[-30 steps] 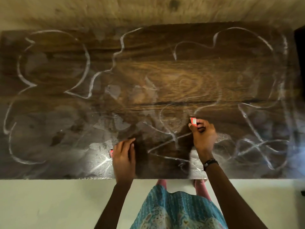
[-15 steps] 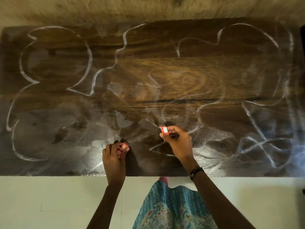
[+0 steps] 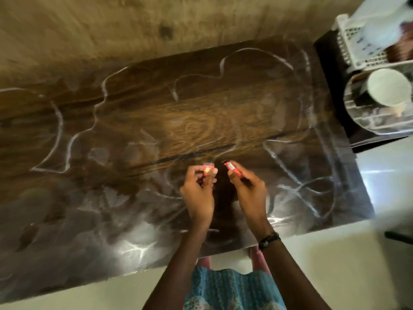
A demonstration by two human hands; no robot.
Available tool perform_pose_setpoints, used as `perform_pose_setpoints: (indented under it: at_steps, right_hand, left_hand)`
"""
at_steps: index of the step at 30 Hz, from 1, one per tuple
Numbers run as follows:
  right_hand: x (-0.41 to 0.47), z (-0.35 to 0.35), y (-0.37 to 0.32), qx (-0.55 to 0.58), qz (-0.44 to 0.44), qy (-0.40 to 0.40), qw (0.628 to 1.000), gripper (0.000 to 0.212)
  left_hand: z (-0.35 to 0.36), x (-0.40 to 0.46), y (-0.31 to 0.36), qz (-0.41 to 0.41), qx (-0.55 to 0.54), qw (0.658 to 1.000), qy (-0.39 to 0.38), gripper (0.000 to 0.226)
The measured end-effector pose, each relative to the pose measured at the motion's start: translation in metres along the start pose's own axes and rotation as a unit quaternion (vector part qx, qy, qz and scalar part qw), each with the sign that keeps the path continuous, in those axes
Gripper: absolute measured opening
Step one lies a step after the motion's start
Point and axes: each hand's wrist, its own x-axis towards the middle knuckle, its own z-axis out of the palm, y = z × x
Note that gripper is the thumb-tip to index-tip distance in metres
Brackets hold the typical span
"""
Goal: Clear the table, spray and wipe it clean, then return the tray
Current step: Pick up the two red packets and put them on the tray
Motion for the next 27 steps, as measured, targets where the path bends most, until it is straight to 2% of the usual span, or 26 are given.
perform_pose_setpoints:
  at_steps: [4,7,13,17,23,27]
  right_hand:
    - [0.029,-0.065,-0.019,0.091,0.019,0.058,0.994,0.023]
    - [0.051,-0.118,-0.024,0.128,0.018,0.101,0.986,0.020]
    - [0.097,-0.233,-0.026,0.111,-0.034,0.171,0.978,0.024]
    - [0.130,-0.298,-0.032,0.073,-0.059,0.231,0.968,0.025]
    - [0.179,-0.374,-0.024,-0.042,-0.069,0.273,0.959,0.021]
    - [0.210,-0.393,-0.012,-0.118,-0.048,0.285,0.950,0.022]
  left_hand:
    - [0.085,-0.015,0.034,-0.001,-0.032,0.998,-0.050,0.012]
    - [0.149,-0.028,0.054,0.033,-0.004,0.996,-0.077,0.010]
    - [0.287,-0.059,0.094,0.037,-0.032,0.986,-0.157,0.009]
    - [0.366,-0.074,0.110,0.060,-0.014,0.976,-0.211,0.013]
    - [0.448,-0.089,0.117,0.046,0.024,0.979,-0.195,0.014]
    - [0.471,-0.091,0.112,0.026,0.035,0.990,-0.130,0.010]
